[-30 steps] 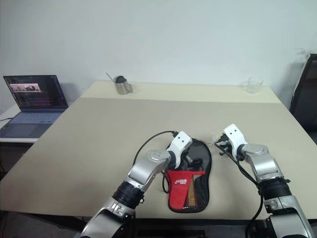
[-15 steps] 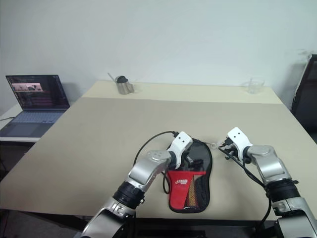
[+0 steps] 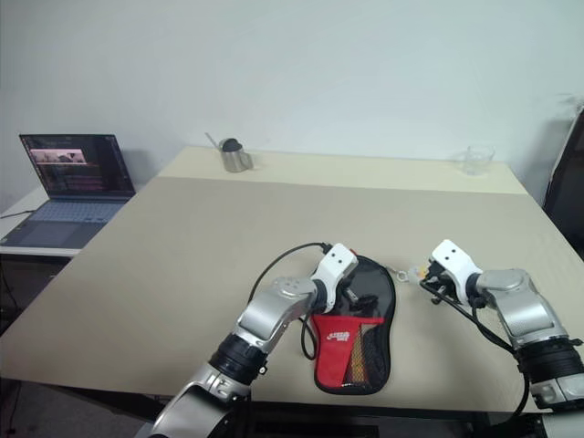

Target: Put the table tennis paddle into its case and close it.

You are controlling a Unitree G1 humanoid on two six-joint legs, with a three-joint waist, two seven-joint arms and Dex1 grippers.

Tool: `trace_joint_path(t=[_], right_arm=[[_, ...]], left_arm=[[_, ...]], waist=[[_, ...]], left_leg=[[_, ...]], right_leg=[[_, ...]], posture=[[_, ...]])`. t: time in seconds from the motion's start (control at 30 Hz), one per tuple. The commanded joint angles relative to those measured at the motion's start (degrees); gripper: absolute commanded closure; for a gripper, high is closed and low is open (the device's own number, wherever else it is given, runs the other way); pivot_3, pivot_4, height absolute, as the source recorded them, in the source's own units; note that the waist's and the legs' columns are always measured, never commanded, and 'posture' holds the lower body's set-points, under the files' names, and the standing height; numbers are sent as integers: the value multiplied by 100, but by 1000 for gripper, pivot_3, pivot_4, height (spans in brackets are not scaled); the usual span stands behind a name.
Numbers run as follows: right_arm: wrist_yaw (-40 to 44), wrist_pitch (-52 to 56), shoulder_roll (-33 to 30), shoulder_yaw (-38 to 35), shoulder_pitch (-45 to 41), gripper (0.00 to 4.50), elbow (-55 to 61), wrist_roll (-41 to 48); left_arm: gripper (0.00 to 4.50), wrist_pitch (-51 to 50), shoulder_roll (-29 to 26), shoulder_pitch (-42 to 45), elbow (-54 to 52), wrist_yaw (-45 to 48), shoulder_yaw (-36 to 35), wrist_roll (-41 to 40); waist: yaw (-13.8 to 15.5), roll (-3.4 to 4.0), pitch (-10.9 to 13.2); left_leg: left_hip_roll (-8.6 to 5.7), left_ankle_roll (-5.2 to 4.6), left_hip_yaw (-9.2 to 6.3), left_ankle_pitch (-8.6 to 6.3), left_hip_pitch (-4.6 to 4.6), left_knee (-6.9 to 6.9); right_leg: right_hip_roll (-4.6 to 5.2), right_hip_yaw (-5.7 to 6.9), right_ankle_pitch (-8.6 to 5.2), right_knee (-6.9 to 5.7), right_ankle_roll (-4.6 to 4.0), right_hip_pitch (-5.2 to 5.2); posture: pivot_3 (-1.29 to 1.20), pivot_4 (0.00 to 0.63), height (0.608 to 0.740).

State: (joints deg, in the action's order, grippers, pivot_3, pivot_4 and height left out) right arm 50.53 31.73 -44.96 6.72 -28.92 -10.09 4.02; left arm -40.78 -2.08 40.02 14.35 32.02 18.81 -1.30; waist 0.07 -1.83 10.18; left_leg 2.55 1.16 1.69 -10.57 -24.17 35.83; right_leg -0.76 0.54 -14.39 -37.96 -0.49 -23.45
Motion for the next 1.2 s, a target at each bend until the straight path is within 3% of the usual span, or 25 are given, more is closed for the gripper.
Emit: trace_joint_path(t=[0.03, 1.2], right_arm=[[248, -137, -285, -207, 151, 4366, 228, 78], [2210, -1168, -1492, -682, 2483, 4376, 2172, 1169]], left_arm=[[0, -212, -29, -135, 266, 20, 103, 23], [0, -272, -7, -188, 214, 89, 198, -59]], waist=[[1, 0, 0], [26, 2, -1]], left_leg=[[0, 0, -1, 0, 0, 0], [-8, 2, -10, -6, 13, 2]], right_leg=[[0, 1, 0, 0, 0, 1], [-1, 11, -3, 13, -1, 19]], posture=[[0, 150, 740], [0, 150, 740]])
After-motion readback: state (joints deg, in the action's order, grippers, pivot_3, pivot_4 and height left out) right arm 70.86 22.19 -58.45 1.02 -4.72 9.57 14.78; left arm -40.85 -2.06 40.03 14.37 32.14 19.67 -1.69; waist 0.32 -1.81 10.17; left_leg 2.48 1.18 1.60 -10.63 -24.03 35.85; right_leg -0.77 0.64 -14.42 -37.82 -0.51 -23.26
